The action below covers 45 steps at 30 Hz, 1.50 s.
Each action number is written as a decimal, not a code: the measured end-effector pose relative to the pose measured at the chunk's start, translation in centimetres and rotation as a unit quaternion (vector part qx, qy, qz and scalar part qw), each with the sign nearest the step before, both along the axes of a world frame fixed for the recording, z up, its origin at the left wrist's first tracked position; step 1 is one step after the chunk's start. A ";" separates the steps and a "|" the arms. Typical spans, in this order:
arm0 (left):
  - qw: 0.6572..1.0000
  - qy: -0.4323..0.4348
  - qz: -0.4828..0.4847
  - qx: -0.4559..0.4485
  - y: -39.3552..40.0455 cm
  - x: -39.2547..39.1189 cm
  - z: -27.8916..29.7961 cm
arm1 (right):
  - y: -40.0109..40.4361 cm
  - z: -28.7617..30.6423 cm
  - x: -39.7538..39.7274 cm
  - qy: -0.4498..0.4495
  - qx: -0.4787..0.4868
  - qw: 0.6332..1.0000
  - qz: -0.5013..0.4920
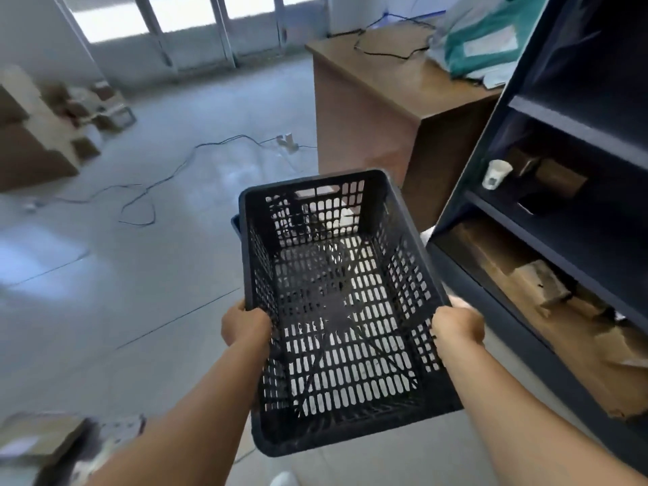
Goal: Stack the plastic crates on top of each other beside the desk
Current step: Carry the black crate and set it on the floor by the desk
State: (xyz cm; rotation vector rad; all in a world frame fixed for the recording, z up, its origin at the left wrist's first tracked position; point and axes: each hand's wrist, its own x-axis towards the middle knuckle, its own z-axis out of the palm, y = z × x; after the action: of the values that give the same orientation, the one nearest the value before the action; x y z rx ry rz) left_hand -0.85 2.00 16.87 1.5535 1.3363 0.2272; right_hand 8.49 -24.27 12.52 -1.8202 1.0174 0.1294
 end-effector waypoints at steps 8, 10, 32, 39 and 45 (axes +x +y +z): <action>0.996 -0.042 0.061 -0.049 8.8 3.7 0.8 | 9.6 2.4 5.7 -0.013 -0.015 1.000 0.020; 0.995 -0.049 0.067 -0.054 10.5 5.2 0.9 | 11.3 2.0 7.8 -0.007 0.011 1.000 -0.007; 0.978 -0.053 0.189 -0.067 19.6 28.8 -6.1 | 23.1 -6.3 36.2 -0.003 -0.034 0.977 0.209; 0.976 -0.033 0.200 -0.073 22.1 32.8 -9.5 | 26.1 -10.4 40.6 0.016 -0.019 0.977 0.214; 0.975 -0.010 0.204 -0.083 23.4 34.2 -11.8 | 27.6 -12.7 41.9 0.036 -0.046 0.974 0.221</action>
State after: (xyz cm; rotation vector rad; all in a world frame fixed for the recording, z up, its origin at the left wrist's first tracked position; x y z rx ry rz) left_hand 33.31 25.44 5.02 1.1244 1.6084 0.3732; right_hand 50.41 3.32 -0.15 -2.1171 0.6598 0.4256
